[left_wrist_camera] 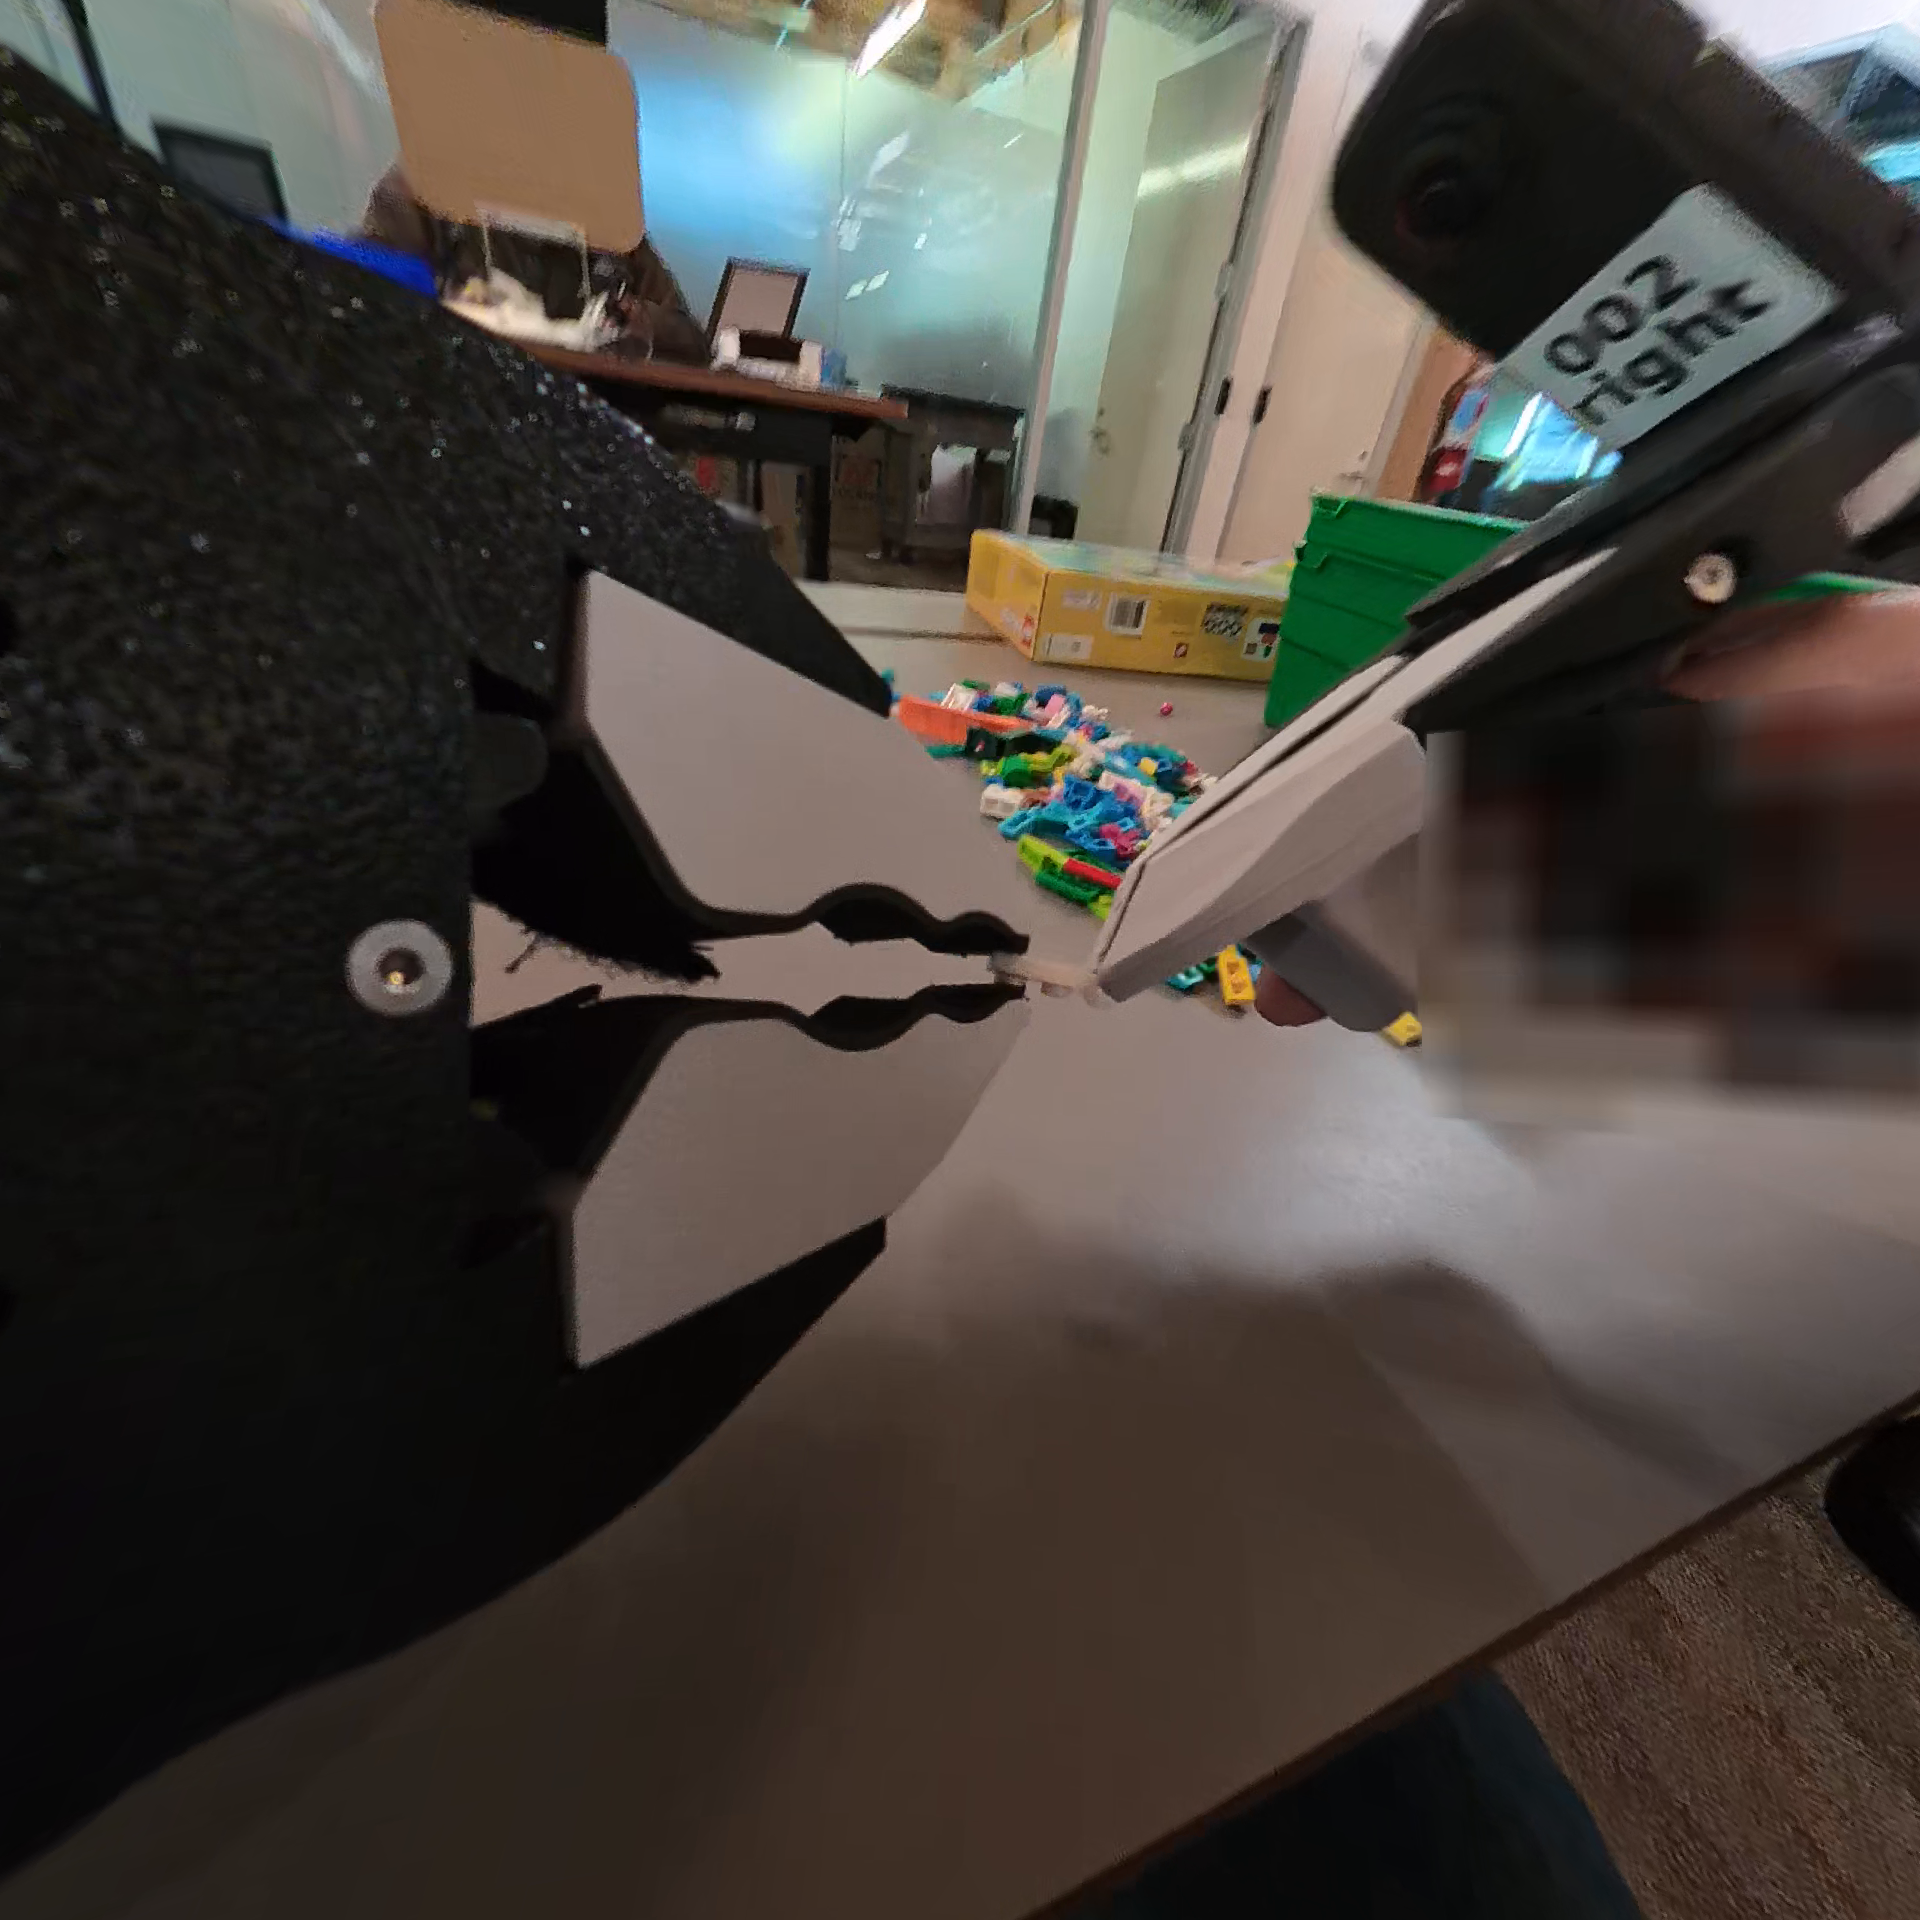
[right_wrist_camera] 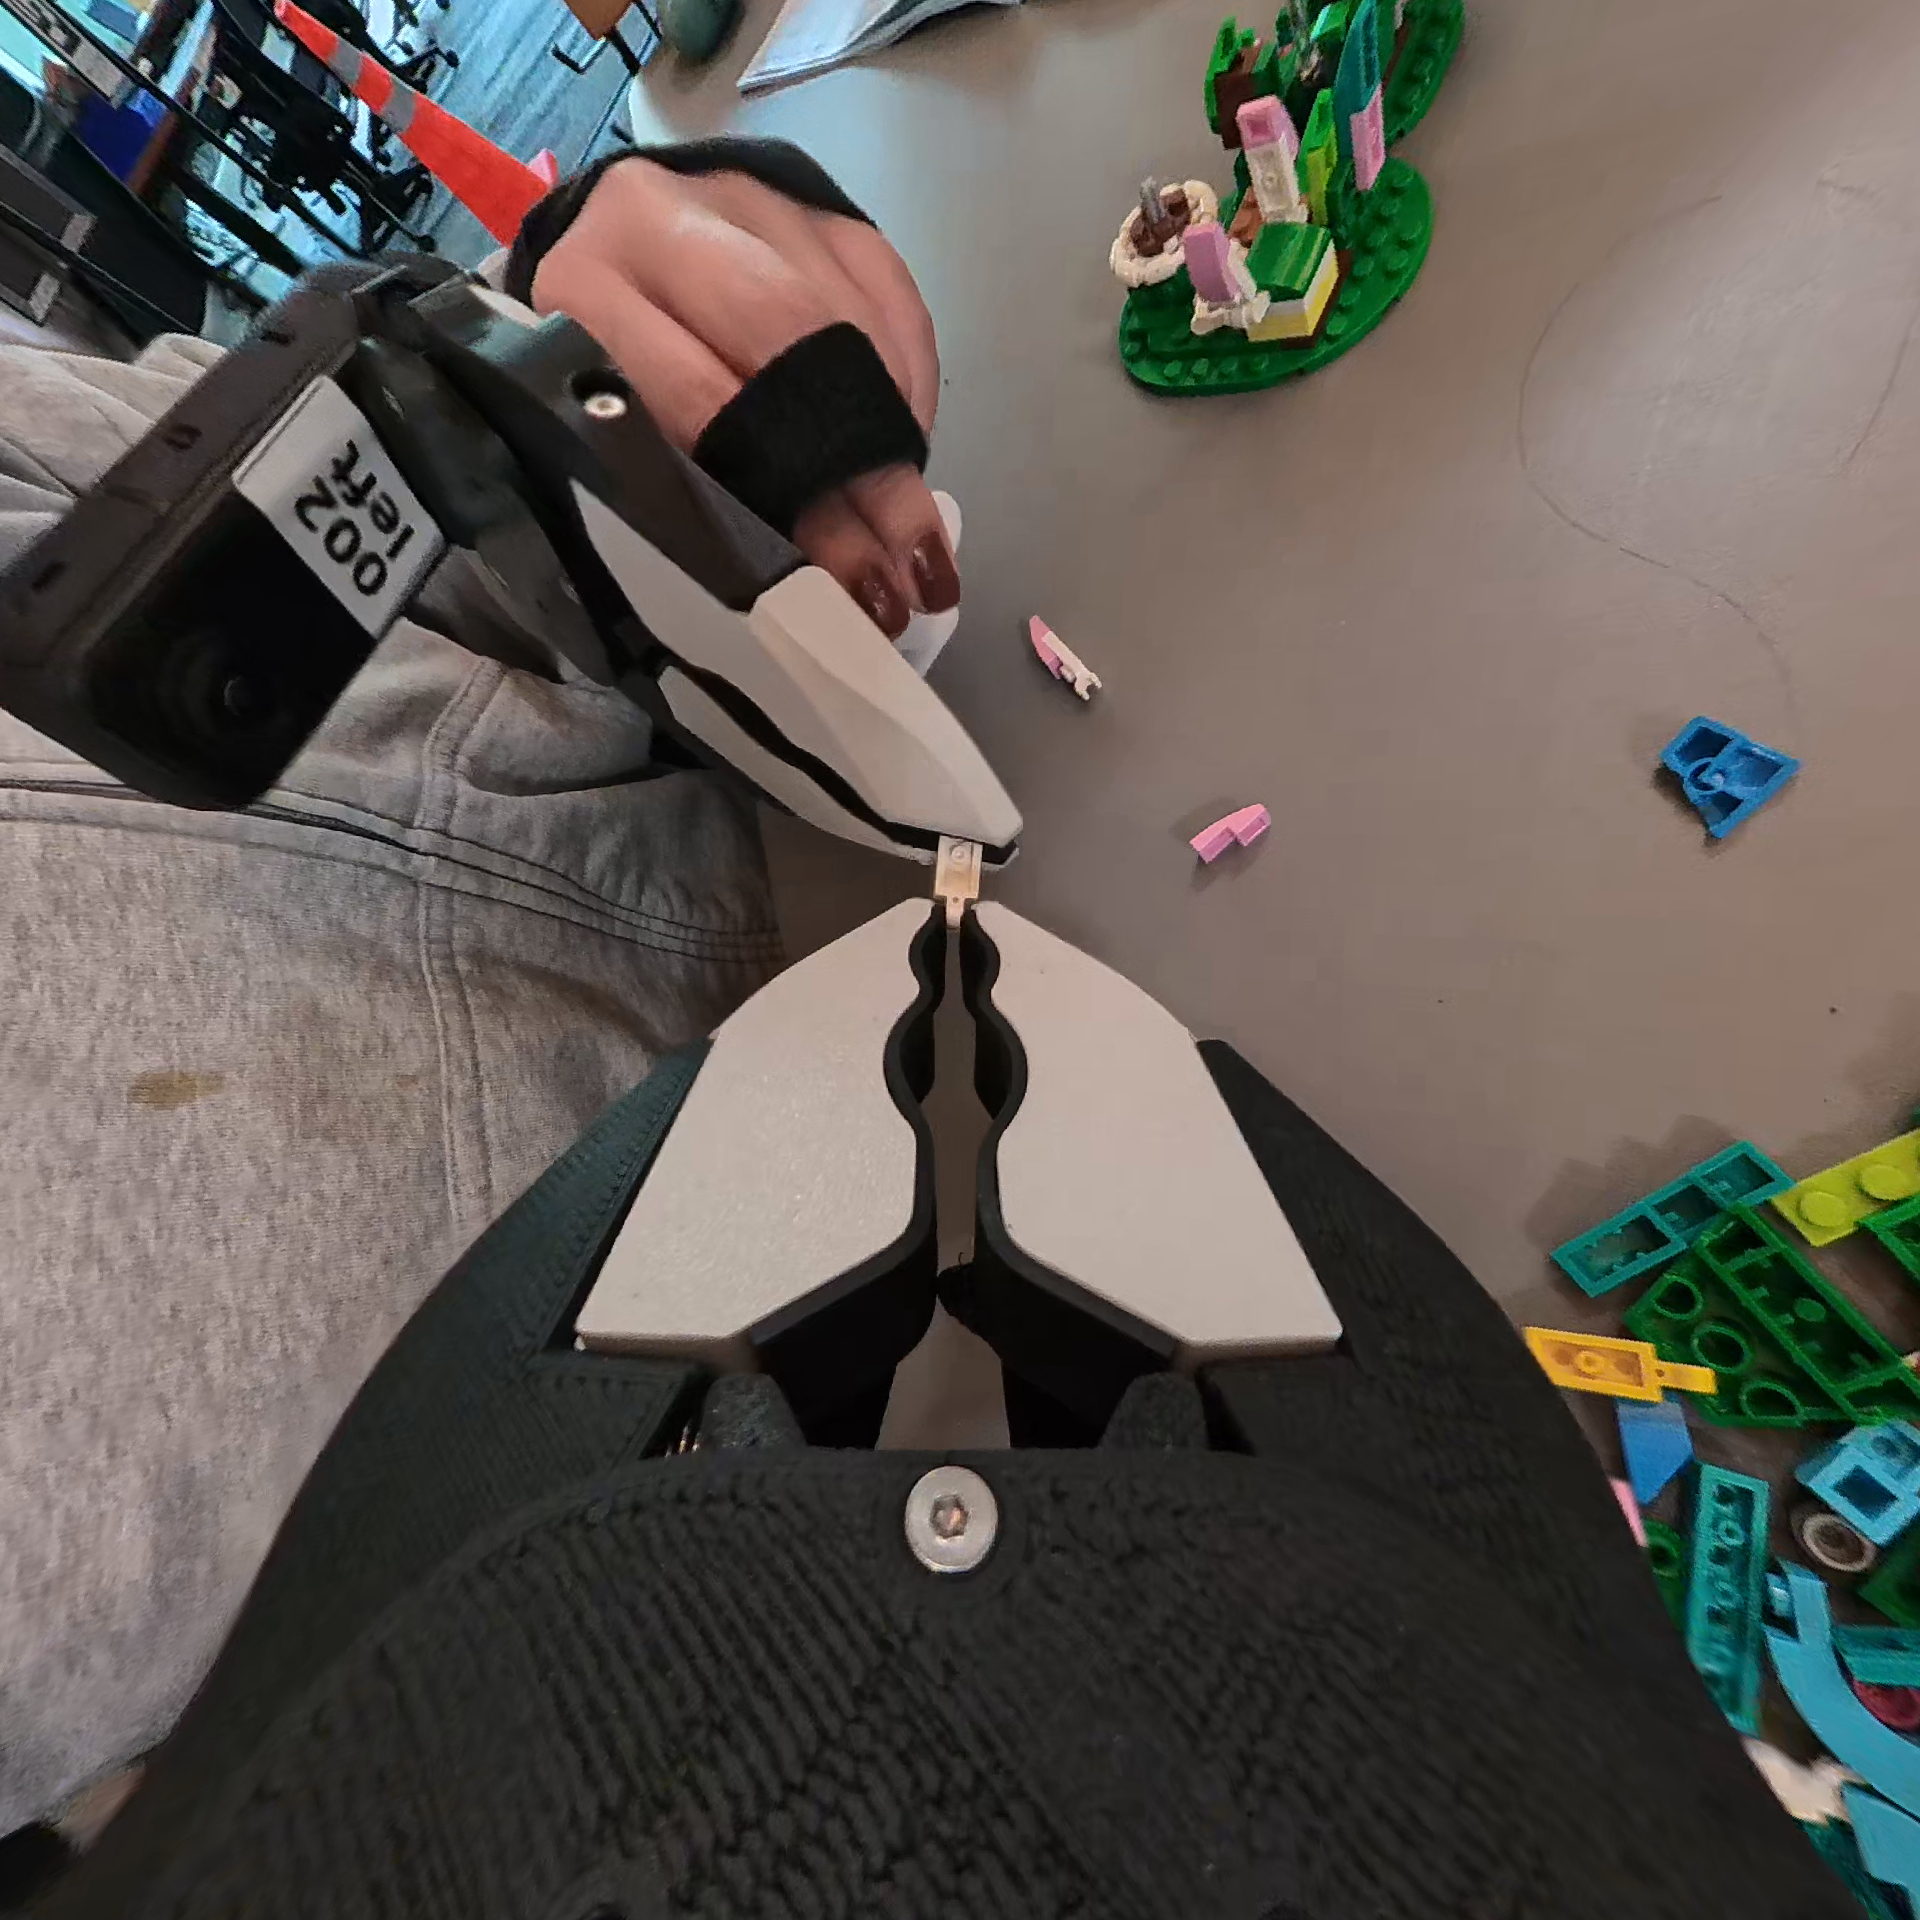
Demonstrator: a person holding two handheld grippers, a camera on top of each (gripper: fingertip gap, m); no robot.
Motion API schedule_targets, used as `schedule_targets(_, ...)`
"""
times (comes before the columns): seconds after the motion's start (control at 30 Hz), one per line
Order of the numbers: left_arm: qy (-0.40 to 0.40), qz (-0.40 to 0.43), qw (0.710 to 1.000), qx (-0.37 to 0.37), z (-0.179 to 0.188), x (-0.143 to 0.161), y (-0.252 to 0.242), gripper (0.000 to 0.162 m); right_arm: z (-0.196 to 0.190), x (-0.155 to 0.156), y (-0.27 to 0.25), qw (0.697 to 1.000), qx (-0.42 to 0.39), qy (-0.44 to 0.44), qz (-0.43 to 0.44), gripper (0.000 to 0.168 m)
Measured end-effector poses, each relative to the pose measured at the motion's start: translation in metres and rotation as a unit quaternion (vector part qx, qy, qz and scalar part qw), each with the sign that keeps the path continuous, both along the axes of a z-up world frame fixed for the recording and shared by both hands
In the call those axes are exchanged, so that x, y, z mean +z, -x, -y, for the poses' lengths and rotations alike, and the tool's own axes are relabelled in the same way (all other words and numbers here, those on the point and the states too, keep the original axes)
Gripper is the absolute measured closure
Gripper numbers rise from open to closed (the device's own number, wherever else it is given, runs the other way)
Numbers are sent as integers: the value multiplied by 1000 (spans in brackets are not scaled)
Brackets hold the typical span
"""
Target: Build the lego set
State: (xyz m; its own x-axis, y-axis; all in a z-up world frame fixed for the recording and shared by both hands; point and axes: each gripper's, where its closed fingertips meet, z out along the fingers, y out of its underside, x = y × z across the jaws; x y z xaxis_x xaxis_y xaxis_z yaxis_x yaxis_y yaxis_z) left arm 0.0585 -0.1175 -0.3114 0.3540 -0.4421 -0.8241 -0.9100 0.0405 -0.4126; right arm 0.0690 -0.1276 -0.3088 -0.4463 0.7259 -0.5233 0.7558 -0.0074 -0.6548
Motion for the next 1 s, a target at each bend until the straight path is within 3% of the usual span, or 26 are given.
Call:
schedule_targets(0.03, 16, 18, 1000, 12, -1, -2, 1, 157, -2, 0, 2, 1000, -4, -15, -15, 167)
schedule_targets(0.1, 56, 56, 996, 42, -2, -8, 7, 157, -8, 0, 5, 994, -6, -85, -71, 149)
schedule_targets(0.2, 128, 116, 984, 48, 2, -19, 9, 157, -10, -5, 4, 961, 25, -231, -148, 152)
schedule_targets(0.3, 163, 156, 974, 24, 7, -21, 1, 157, -6, -11, 4, 930, 46, -313, -185, 155)
schedule_targets(0.47, 186, 169, 968, 8, 11, -23, -5, 157, 4, -10, 4, 925, 60, -305, -218, 167)
schedule_targets(1.0, 219, 167, 961, 11, 10, -32, -3, 157, 4, -26, 3, 923, 59, -313, -215, 164)
